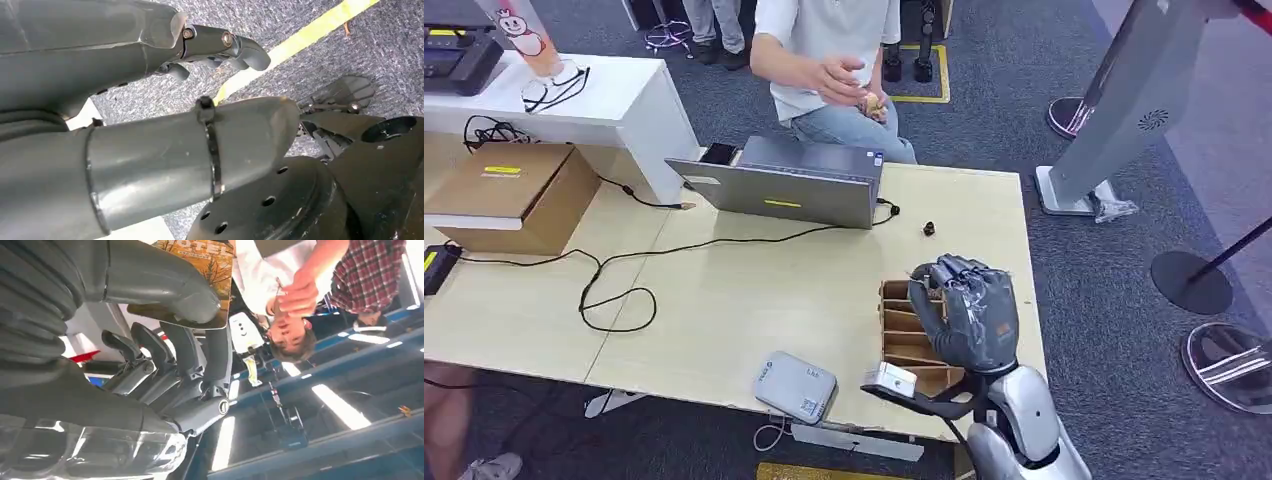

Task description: Pass the card to the sensor for recognition and then transmit it.

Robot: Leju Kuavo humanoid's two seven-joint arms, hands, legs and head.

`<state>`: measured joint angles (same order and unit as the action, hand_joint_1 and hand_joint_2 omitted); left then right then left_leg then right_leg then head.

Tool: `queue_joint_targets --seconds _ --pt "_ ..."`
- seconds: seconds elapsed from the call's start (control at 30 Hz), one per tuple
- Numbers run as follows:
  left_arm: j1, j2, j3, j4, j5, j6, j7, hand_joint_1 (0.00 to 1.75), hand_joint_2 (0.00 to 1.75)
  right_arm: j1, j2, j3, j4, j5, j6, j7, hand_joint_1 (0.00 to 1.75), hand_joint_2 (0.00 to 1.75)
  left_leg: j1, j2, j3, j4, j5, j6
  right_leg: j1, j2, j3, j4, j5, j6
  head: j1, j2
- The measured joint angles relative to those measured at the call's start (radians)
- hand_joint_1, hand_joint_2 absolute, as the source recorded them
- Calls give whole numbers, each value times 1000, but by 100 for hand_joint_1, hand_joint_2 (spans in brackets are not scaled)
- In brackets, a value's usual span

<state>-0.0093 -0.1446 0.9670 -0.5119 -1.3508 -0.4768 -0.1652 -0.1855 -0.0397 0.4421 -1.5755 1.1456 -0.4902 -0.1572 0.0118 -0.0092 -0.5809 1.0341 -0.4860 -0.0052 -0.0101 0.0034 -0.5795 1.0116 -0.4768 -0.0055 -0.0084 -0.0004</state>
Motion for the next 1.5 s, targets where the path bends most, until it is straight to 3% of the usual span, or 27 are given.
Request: queue_joint_targets --seconds 1.1,1.5 --pt "-12 0 0 10 19 -4 31 0 0 -143 53 66 109 -36 37 0 175 175 0 0 0 0 0 0 0 0 0 0 0 0 0 0" --pt "-13 1 0 10 8 -4 35 0 0 -207 81 67 208 -56 37 7 175 175 0 0 0 0 0 0 0 0 0 0 0 0 0 0"
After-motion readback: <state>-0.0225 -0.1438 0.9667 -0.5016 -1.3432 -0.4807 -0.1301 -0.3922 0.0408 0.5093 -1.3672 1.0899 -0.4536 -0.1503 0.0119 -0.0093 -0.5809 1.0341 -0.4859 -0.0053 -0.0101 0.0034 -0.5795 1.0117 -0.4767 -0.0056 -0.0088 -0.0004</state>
